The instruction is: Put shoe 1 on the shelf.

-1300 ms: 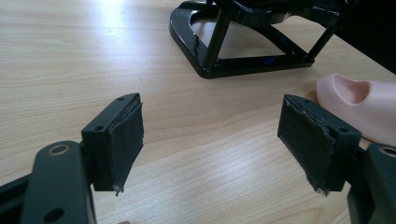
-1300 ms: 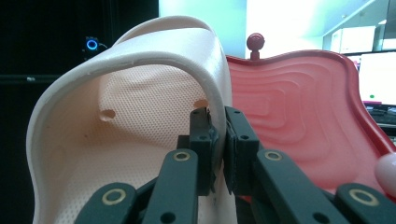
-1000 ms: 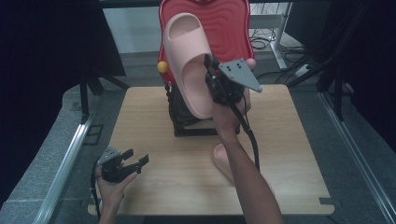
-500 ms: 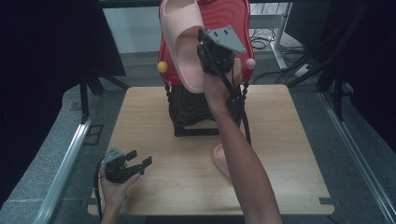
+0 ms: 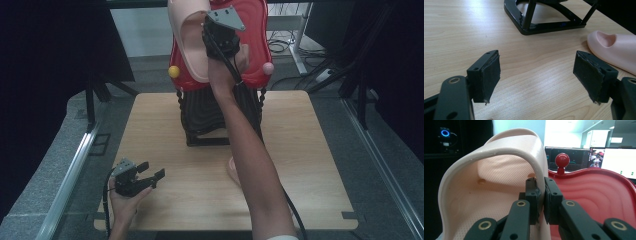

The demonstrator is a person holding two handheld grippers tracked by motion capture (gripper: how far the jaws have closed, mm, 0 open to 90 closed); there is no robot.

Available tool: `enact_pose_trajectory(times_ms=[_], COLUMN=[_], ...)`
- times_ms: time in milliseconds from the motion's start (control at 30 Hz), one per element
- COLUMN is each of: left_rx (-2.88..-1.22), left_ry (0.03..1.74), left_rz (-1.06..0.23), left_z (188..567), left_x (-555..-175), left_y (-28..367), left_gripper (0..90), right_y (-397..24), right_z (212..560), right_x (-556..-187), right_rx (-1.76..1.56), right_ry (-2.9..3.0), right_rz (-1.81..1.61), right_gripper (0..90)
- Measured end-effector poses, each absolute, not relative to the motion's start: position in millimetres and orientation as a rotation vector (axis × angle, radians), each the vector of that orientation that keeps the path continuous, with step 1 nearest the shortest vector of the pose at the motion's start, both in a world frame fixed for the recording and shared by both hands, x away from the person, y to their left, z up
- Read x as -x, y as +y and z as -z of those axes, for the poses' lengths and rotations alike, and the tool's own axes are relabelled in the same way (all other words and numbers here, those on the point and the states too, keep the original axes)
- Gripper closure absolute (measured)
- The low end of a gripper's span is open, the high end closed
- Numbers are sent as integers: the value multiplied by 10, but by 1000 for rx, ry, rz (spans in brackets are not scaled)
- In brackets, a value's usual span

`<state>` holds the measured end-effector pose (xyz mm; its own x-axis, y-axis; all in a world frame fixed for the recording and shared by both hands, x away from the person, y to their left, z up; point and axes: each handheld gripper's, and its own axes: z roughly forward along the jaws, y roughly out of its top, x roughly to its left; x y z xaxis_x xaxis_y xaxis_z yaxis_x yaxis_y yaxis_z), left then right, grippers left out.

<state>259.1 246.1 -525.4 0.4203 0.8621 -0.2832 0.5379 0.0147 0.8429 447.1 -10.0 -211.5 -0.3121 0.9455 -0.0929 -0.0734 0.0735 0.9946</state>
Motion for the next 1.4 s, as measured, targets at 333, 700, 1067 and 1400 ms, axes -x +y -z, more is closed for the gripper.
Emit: enact_pose_trajectory(times_ms=[333,700,1067,1400], left_rx=[-1656,-1650,-1648,-1649], left_ry=[1245,1248,1250,1249], left_rz=[-396,-402,-404,-403], left_z=[5261,5265,5264,5263], left_x=[-2586,-2583,-2579,-2577], left_y=[2460,2500,2500,2492], left_gripper=[218,217,216,216], right_y=[8,103,127,29], right_z=[2174,2241,2284,2282], right_x=[-4713,-4877,-4881,-4774], right_rx=[-989,-1047,-1054,-1037], right_ry=[1423,1421,1427,1462], right_rz=[-1356,-1311,-1274,-1333], right_gripper=[830,825,783,574])
